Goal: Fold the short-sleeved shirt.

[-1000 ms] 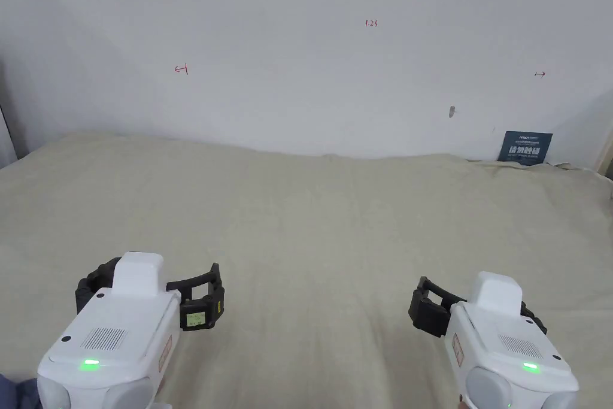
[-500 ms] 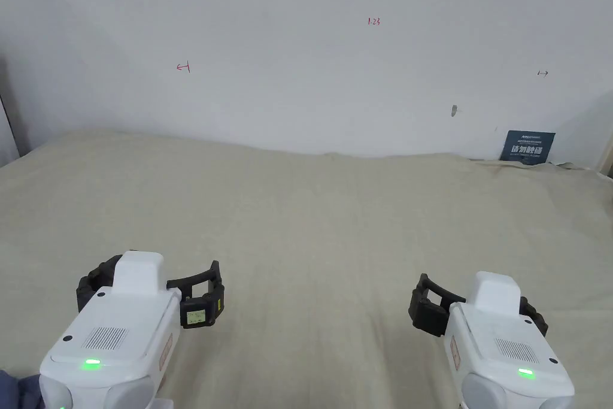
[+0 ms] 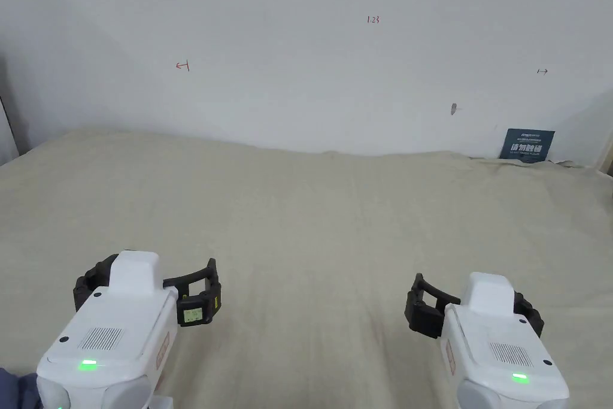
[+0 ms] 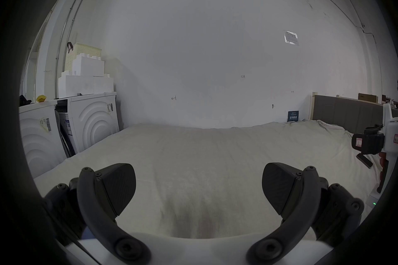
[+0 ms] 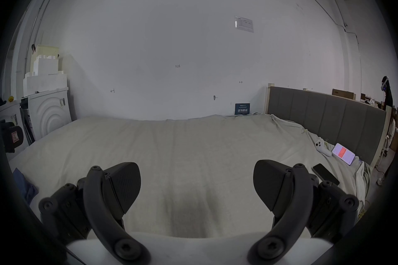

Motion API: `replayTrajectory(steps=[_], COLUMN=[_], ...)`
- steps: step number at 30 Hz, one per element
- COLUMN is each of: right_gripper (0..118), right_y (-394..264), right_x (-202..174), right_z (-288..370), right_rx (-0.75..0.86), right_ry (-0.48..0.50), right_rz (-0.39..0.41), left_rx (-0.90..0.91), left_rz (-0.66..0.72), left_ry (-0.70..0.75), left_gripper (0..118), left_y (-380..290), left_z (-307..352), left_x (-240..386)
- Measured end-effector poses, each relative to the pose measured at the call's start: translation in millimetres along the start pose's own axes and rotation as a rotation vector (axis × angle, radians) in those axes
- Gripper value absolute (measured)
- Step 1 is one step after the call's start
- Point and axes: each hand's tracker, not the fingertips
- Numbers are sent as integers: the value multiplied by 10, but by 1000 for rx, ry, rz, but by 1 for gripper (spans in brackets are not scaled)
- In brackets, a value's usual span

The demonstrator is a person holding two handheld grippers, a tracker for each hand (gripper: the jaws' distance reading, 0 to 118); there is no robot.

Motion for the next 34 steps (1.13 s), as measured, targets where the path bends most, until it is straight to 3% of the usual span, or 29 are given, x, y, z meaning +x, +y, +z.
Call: replayTrajectory(steps=[14, 27, 34], right_gripper=[108, 108, 108], right_y=[-7, 62, 95], right_x=[-93, -53, -11], right_z=[23, 47, 9], right_rx=[21, -5, -77], right_ry=[27, 47, 71], right_rz=[37, -59, -170], left_rx=[17, 8, 7], left_rz=[-13, -7, -9], left_ry=[2, 9, 2], left_gripper=[118, 118, 118], left_y=[32, 42, 41], left_z=[21, 42, 48], left_x=[11, 1, 12])
